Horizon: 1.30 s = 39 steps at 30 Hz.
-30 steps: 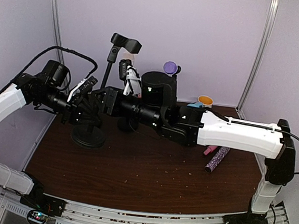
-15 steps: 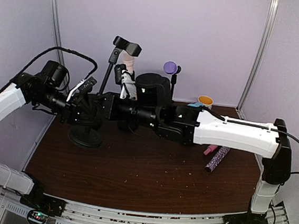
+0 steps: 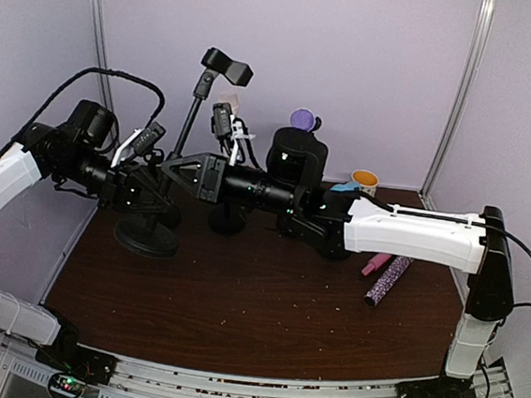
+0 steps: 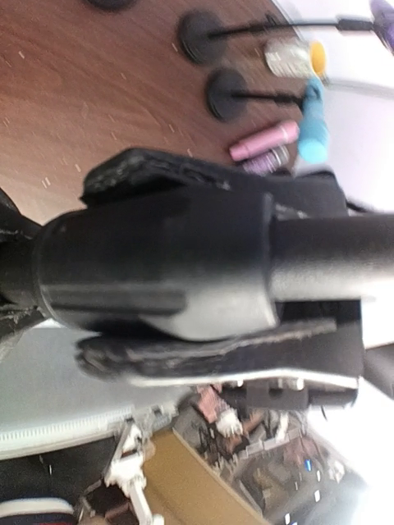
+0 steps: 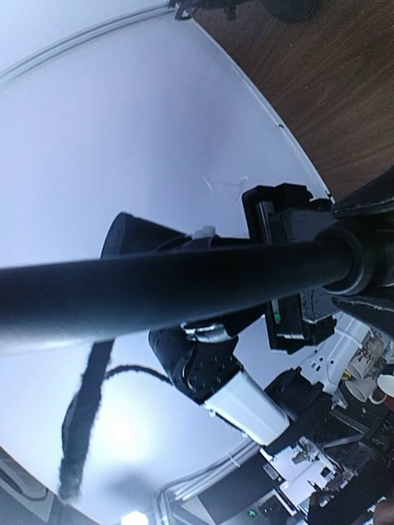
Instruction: Remove the microphone from the stand
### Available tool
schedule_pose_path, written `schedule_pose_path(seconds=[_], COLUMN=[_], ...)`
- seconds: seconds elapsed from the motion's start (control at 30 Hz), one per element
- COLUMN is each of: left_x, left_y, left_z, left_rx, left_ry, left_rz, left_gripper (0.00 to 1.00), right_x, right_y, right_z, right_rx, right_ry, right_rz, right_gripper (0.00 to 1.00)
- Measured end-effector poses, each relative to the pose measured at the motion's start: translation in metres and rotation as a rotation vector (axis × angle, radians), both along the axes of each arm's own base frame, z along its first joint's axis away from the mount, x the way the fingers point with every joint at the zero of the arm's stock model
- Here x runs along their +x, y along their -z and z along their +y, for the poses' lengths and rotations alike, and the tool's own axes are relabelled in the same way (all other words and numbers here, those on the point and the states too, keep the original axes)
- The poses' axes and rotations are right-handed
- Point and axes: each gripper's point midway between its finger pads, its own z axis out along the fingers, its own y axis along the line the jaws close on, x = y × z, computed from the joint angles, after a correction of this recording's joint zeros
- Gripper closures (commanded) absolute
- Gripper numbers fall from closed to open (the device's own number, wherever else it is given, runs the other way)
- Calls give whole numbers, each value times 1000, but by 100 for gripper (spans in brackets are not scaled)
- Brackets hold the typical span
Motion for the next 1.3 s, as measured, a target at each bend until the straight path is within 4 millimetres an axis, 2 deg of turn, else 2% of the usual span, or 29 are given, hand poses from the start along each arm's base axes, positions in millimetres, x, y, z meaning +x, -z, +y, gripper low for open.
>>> schedule_pose_path(seconds=[0.37, 0.57, 0.67, 0.73, 0.83, 0.9, 0.97, 1.17, 1.3], left_x=[-41, -54, -56, -57, -54, -47, -41, -20, -10], left_y=[-36, -48, -50, -50, -48, -43, -39, -31, -28], left_z=[-7, -4, -4, -5, -6, -7, -8, -7, -7], left_rx=[-194, -246, -252, -251, -245, -226, -207, -142, -108], left_ry=[201, 252, 262, 266, 258, 233, 215, 137, 100], left_rz=[86, 115, 126, 130, 90, 44, 15, -55, -91], left_gripper=[100, 100, 100, 100, 100, 100, 100, 100, 100], right_x=[-42, -54, -57, -58, -58, -57, -52, -29, -24], right_y=[-38, -51, -51, -51, -50, -51, -52, -64, -57], right_z=[-9, -6, -7, -8, -8, -11, -17, -44, -51], right_rx=[149, 242, 264, 264, 249, 212, 160, 40, -13], right_ry=[-250, -398, -444, -457, -457, -412, -323, -5, 110], right_rz=[-49, -29, -12, -8, 5, 0, -4, -34, -41], right_gripper=[100, 92, 83, 59, 36, 29, 28, 33, 36])
